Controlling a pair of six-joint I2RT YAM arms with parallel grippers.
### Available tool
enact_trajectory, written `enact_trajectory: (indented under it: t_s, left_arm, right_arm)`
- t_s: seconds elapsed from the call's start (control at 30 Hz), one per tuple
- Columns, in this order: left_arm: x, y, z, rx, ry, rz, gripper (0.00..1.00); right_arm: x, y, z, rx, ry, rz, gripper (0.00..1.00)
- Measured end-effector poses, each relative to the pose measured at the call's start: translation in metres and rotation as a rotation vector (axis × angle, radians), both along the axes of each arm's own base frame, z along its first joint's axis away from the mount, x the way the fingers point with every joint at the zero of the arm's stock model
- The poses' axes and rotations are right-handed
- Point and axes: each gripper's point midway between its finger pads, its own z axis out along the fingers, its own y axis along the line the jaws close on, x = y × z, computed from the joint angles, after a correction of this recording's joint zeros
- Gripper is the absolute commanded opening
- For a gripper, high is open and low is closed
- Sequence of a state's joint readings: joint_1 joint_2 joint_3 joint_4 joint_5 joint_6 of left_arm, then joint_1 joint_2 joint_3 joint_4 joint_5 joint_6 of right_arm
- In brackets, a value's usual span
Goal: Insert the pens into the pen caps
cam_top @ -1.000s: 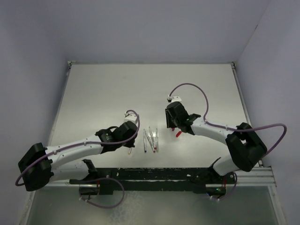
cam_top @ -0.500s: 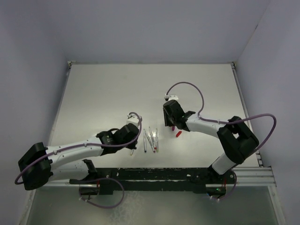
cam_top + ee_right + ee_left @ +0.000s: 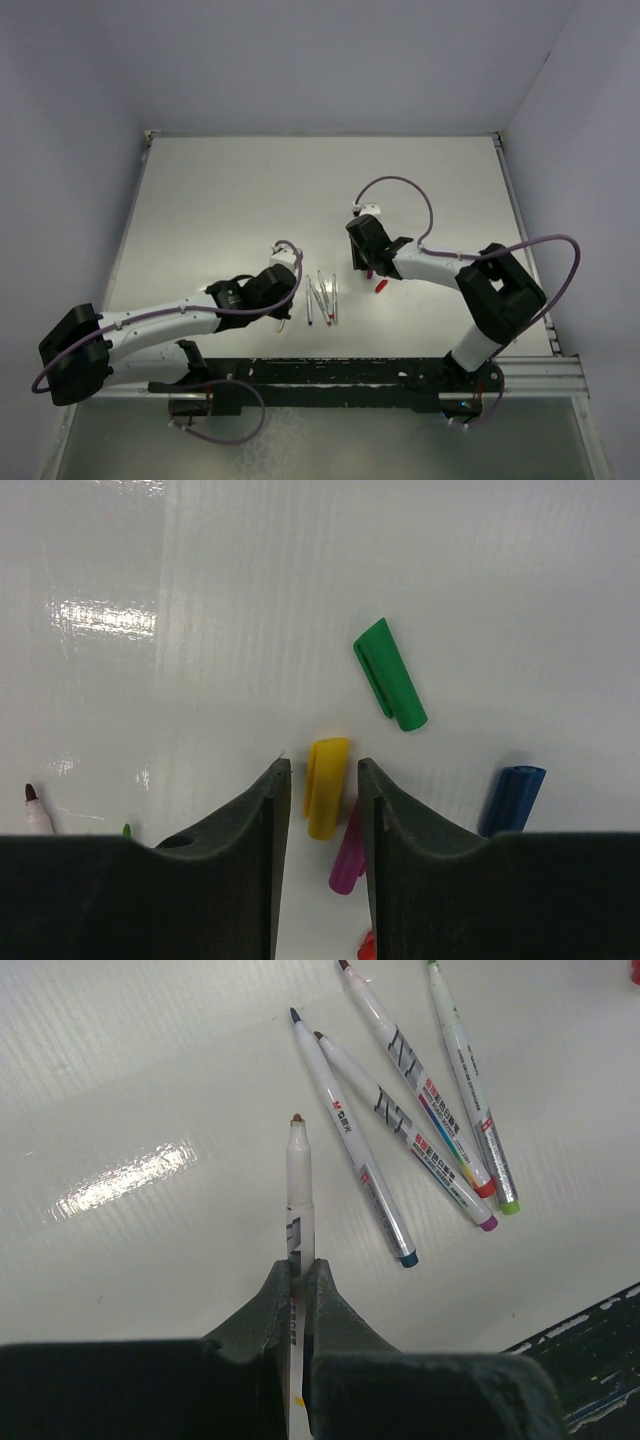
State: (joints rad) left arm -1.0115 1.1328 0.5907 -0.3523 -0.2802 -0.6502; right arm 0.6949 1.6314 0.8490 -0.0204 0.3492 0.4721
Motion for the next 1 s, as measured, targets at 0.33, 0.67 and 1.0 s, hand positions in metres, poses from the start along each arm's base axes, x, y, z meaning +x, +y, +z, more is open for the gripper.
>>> enact_trajectory:
  t_s: [0.33, 0.67, 1.0]
  left_arm:
    - [-0.0006, -0.0003, -0.0011, 0.004, 0.002, -0.002, 0.0]
    - [-0.0003, -0.0006, -0.0026, 0.008, 0.002, 0.0, 0.0]
    - [0.0044, -0.0062, 0.0002, -0.012, -0.018, -0.001, 0.0]
  right_arm:
    - [-0.001, 0.0003, -0.01, 0.004, 0.02, -0.024, 0.26]
    - [0.0001, 0.0027, -0.0098, 0.032, 0.014, -0.045, 0.0]
    - [-0.0055, 0.0056, -0.007, 0.042, 0.035, -0.011, 0.0]
